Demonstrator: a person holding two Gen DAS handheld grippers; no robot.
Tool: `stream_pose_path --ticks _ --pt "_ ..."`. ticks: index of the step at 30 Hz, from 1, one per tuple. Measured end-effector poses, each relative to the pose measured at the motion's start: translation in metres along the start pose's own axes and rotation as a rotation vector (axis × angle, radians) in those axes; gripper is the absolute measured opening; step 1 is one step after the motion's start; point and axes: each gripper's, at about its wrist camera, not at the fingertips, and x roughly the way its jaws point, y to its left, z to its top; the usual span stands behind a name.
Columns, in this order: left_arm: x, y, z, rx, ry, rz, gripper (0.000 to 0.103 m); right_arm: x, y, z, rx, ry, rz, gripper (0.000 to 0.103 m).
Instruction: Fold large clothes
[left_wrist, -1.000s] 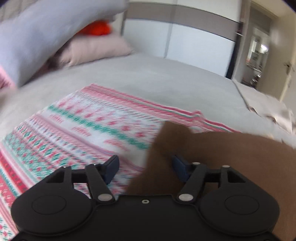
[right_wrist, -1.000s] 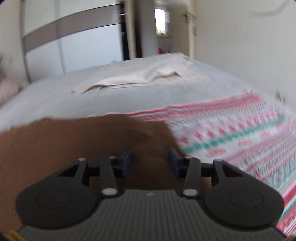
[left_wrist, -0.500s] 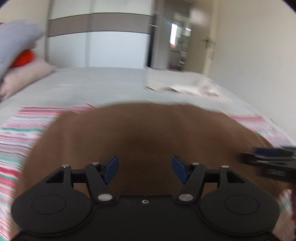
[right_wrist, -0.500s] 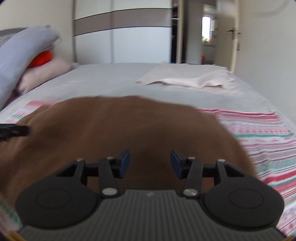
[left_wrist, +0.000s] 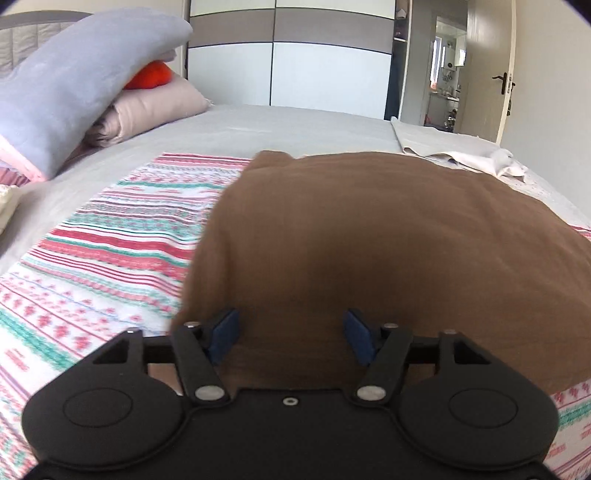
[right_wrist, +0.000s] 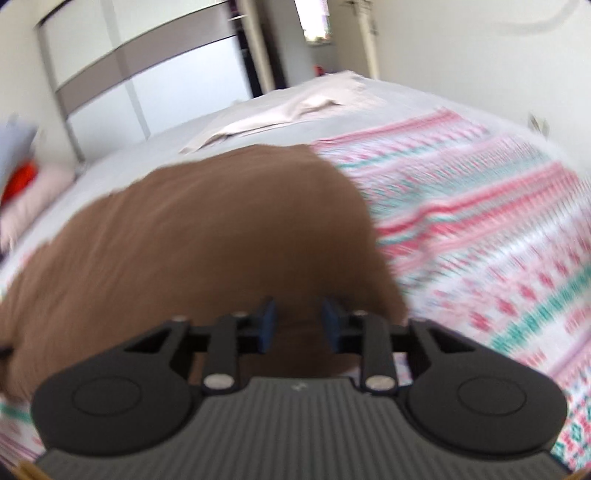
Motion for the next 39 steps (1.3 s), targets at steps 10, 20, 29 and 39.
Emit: stream_pose_path --ticks 10,20,29,39 --pt "-0.064 0.036 0.013 -0.306 0.043 -0.015 0.085 -0.039 0.026 -0.004 -0.126 -0.062 0.006 0.057" --pt "-0.049 0.067 -0.010 -0.768 0.179 -0.181 0.103 -0.042 0.061 -0.010 -0.102 -0.010 0.120 0.088" --pt "-0.035 0.060 -0.021 -0.785 0.172 -0.152 0.103 -0.023 0.076 -0.019 -0.133 0.014 0.100 0.092" --pt "-0.012 0.056 -0.026 -0.782 0.049 -0.242 0.093 -0.014 0.081 -0.027 -0.142 0.039 0.104 0.093"
